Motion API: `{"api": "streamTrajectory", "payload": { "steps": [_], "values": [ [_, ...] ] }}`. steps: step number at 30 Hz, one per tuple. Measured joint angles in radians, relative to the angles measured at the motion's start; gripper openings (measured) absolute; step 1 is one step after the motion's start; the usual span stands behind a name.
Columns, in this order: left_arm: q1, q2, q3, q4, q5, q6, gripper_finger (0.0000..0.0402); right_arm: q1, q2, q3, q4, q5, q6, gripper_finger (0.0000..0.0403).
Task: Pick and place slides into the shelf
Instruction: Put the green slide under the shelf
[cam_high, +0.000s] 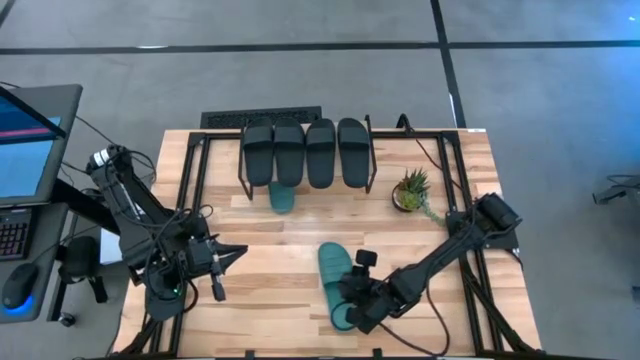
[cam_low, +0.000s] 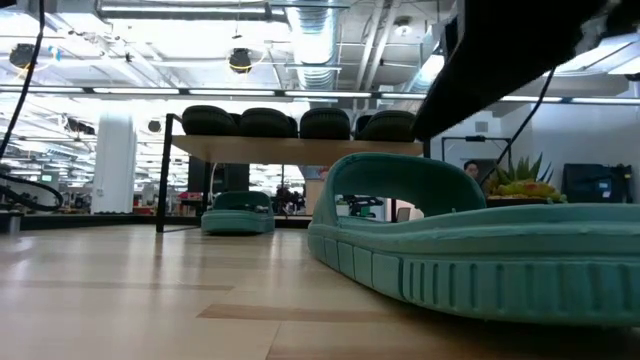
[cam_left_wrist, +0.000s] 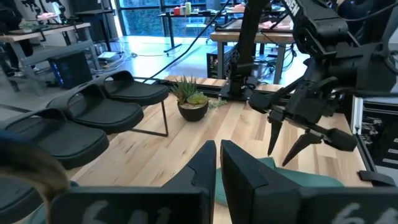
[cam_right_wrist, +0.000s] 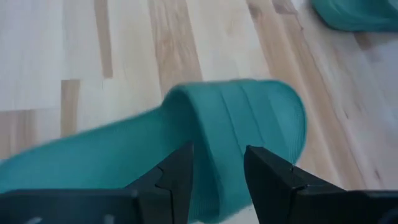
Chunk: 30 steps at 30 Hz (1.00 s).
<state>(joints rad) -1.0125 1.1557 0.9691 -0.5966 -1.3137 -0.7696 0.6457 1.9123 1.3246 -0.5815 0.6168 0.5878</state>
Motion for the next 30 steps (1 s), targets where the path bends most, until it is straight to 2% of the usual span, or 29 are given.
{"api": "streamTrajectory", "payload": {
  "steps": [10,15,23,30],
  "values": [
    [0.0,0.0,0.0,-0.025,0.001,-0.044,0.0014,-0.015,0.026,0.035,-0.032,0.041,-0.035,0.013],
    [0.0,0.0,0.0,-0.025,0.008,-0.046,0.0014,-0.011,0.028,0.038,-0.019,-0.01,-0.14,0.013],
    [0.0,0.0,0.0,-0.025,0.009,-0.049,0.0014,-0.013,0.058,0.041,0.001,-0.006,-0.175,0.013],
    [0.0,0.0,0.0,-0.026,0.018,-0.056,0.0014,-0.02,0.057,0.04,-0.016,0.039,-0.171,0.013]
  ]
}}
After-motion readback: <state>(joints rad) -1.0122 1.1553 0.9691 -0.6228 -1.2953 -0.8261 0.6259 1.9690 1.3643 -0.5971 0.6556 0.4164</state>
